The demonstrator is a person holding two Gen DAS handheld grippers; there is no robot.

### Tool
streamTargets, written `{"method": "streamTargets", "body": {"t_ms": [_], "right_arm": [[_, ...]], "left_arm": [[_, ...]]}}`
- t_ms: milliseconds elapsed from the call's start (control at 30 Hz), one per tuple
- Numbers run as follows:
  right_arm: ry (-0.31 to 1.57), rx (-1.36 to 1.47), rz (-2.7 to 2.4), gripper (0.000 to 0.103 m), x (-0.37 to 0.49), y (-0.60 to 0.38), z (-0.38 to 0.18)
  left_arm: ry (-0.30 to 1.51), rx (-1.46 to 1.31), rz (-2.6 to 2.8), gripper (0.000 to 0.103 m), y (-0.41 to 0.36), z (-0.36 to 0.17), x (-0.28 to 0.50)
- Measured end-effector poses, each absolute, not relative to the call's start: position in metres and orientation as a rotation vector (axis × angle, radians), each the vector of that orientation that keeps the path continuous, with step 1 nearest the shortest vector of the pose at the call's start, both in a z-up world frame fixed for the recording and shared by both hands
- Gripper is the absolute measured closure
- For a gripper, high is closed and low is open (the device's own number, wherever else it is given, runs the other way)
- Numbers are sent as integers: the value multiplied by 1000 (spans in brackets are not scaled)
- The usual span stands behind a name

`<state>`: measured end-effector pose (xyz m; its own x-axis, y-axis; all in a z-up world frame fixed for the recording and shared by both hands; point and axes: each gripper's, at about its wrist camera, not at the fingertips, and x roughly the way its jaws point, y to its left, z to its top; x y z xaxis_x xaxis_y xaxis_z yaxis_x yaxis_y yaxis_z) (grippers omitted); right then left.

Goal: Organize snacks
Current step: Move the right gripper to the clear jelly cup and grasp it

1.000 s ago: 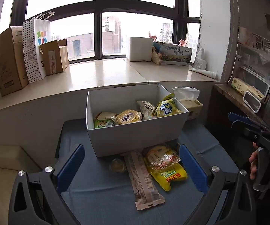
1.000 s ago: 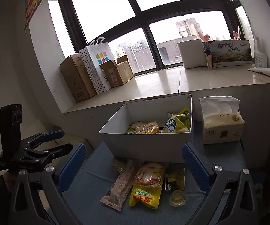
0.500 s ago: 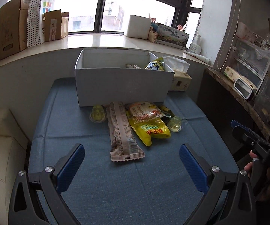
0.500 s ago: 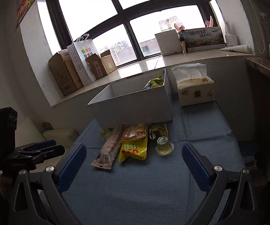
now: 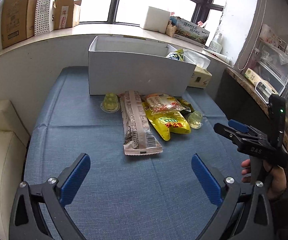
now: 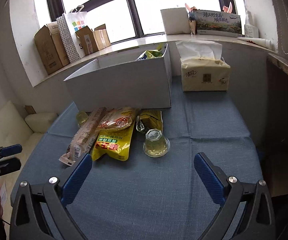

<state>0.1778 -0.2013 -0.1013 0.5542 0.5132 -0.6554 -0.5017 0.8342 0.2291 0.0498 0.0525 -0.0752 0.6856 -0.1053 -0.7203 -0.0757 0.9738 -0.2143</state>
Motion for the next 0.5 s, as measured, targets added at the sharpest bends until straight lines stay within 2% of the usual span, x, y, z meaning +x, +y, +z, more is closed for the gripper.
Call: {"method": "streamTargets", "body": {"t_ms": [500], "right_arm": [[943,-67,536,0,242,-171,-138]], "left_arm": [[838,-241,2,0,60,-85,51]]}}
